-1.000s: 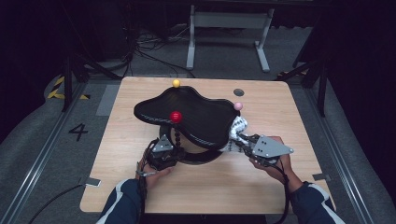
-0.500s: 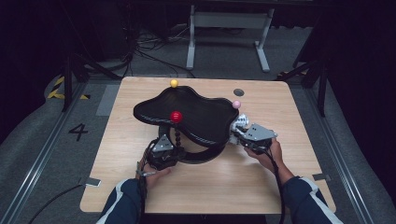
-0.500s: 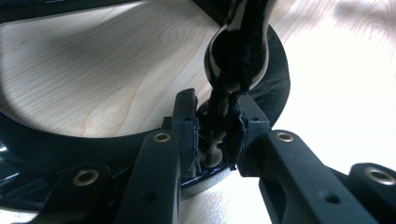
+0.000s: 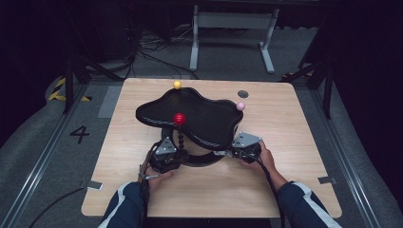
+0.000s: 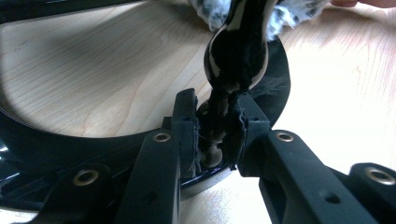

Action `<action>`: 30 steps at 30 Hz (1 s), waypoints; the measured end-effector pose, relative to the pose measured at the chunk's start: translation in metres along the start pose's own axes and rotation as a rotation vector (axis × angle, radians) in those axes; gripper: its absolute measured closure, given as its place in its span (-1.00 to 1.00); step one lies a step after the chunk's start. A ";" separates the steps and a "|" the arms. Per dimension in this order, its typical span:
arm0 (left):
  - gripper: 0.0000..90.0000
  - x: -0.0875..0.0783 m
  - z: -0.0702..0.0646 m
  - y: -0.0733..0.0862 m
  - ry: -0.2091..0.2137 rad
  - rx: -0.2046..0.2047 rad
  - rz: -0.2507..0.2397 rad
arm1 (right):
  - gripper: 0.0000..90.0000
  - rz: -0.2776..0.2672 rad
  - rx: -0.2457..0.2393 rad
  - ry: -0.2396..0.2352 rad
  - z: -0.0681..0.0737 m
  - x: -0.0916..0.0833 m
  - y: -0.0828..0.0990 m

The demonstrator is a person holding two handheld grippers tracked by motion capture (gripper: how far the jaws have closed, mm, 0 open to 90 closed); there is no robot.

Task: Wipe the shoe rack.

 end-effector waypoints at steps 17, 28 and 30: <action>0.66 0.000 0.000 0.000 0.010 -0.009 -0.003 | 0.77 0.082 0.093 0.197 -0.046 0.009 0.026; 0.66 0.000 0.000 0.000 0.010 -0.009 -0.003 | 0.77 0.036 0.091 0.120 -0.035 0.007 0.019; 0.65 0.000 0.000 0.000 0.010 -0.009 -0.003 | 0.77 0.033 0.100 0.119 -0.035 0.006 0.017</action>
Point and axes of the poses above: each handheld gripper's, and its own axes: x roughly forward along the jaws, y roughly out of its underside, z roughly to its left, the point moved 4 cm from there along x, roughly forward along the jaws, and after that the axes turned 13 degrees about y, right-handed, at the moved point
